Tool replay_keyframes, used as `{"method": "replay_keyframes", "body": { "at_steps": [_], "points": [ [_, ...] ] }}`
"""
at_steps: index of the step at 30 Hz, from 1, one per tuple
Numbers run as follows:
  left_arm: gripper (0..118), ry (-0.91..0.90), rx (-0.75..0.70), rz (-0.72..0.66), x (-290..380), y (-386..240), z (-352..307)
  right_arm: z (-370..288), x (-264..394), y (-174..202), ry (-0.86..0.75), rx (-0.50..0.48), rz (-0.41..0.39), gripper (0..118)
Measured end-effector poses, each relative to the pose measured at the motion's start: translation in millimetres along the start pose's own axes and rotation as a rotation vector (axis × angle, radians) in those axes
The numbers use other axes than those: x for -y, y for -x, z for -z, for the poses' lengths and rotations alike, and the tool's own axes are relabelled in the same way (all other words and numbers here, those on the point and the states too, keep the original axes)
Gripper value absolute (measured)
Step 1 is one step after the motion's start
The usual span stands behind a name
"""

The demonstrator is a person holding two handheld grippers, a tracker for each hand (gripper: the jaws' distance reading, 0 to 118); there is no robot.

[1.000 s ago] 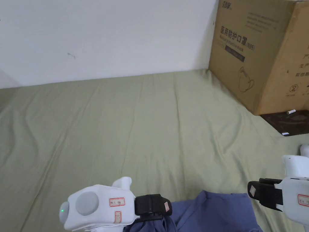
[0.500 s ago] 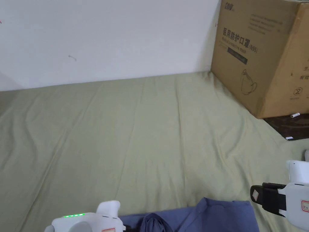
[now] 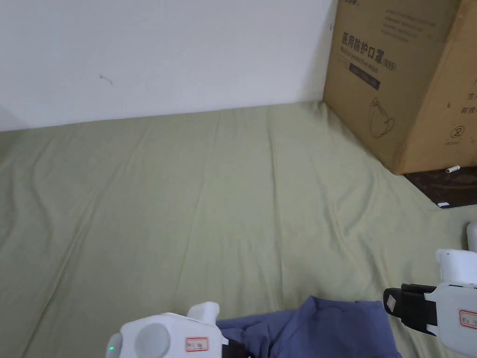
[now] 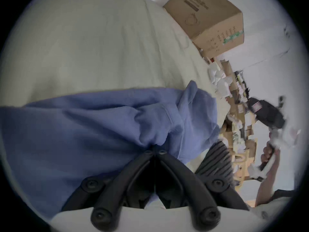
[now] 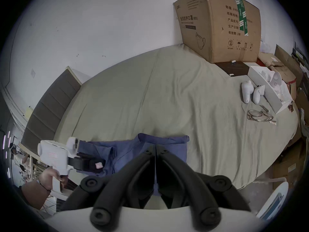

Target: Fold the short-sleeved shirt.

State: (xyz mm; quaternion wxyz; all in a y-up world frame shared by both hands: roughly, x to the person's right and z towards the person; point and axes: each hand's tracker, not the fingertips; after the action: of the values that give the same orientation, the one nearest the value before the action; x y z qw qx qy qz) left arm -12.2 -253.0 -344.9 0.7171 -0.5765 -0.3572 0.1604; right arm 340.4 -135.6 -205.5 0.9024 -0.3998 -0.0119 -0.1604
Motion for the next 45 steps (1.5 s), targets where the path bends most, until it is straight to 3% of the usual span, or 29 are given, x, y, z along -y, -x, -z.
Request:
{"method": "replay_keyframes", "body": {
  "at_steps": [6,7,8,9,10,11,12,16,19,22,26,27,28,29,30,32,33,34,36,40,43,45],
  "points": [
    [0,-0.232,0.138,-0.152,9.9,63.3,-109.6,-1.0,-6.2,3.8,-0.01,-0.002,0.0,0],
    [1,-0.249,0.161,-0.187,13.5,71.8,-127.6,-1.0,-7.0,5.5,-0.01,-0.002,-0.006,0],
    [10,-0.265,0.176,-0.214,16.2,83.0,-136.7,-0.9,-7.5,7.3,-0.01,-0.001,-0.012,0],
    [30,-0.27,0.15,-0.226,20.2,96.3,-145.4,-0.7,-7.8,8.7,-0.009,0.0,-0.017,0],
    [72,-0.266,0.143,-0.235,22.5,106.9,-147.5,-0.6,-7.8,10.0,-0.008,-0.001,-0.021,0],
    [103,-0.261,0.141,-0.245,23.7,119.1,-147.4,-0.6,-7.6,11.3,-0.007,-0.002,-0.023,0],
    [118,-0.252,0.151,-0.261,25.5,128.5,-145.0,-0.7,-7.3,12.6,-0.006,-0.002,-0.024,0],
    [118,-0.256,0.304,-0.363,28.8,152.7,-119.6,-2.8,-5.3,16.9,0.005,-0.004,-0.011,0],
    [118,-0.14,0.444,-0.413,17.4,157.1,-68.3,-2.6,-2.5,19.5,0.02,0.013,-0.015,0],
    [118,-0.123,0.649,-0.368,3.0,132.6,-32.0,-5.0,-1.1,22.9,0.031,0.026,-0.02,0],
    [118,-0.179,0.69,-0.381,-7.8,126.0,-10.6,-8.2,-0.2,27.2,0.036,0.035,-0.027,0],
    [114,-0.192,0.716,-0.394,-9.2,123.6,-10.1,-8.2,0.2,27.8,0.038,0.035,-0.03,0],
    [89,-0.198,0.727,-0.417,-8.1,123.0,-12.4,-6.5,-0.2,25.9,0.04,0.035,-0.032,0],
    [44,-0.203,0.675,-0.425,-6.1,123.0,-15.8,-5.1,0.4,26.3,0.043,0.036,-0.033,0],
    [11,-0.21,0.591,-0.432,-5.5,122.2,-17.5,-3.5,0.9,26.9,0.046,0.036,-0.034,0],
    [11,-0.136,0.245,-0.372,-2.9,122.4,-13.0,2.0,1.0,26.4,0.055,0.032,-0.027,0],
    [11,-0.185,0.422,-0.403,-2.3,117.2,-18.0,3.7,0.8,27.2,0.059,0.028,-0.02,0],
    [11,-0.214,0.423,-0.395,-8.7,104.5,-22.2,4.8,0.4,28.7,0.062,0.021,-0.017,0],
    [11,-0.177,0.237,-0.268,34.2,114.0,-51.6,6.1,-0.7,34.6,0.063,0.002,-0.025,0],
    [11,-0.195,0.175,-0.227,28.9,105.3,-88.6,3.9,-3.7,46.0,0.054,-0.025,-0.067,0],
    [11,-0.321,-0.191,-0.207,37.0,86.9,-149.8,3.5,-5.0,47.9,0.036,-0.058,-0.058,0],
    [11,-0.347,-0.42,-0.105,40.5,71.0,-175.6,3.9,-6.3,48.7,0.032,-0.08,-0.049,0]
  ]
}}
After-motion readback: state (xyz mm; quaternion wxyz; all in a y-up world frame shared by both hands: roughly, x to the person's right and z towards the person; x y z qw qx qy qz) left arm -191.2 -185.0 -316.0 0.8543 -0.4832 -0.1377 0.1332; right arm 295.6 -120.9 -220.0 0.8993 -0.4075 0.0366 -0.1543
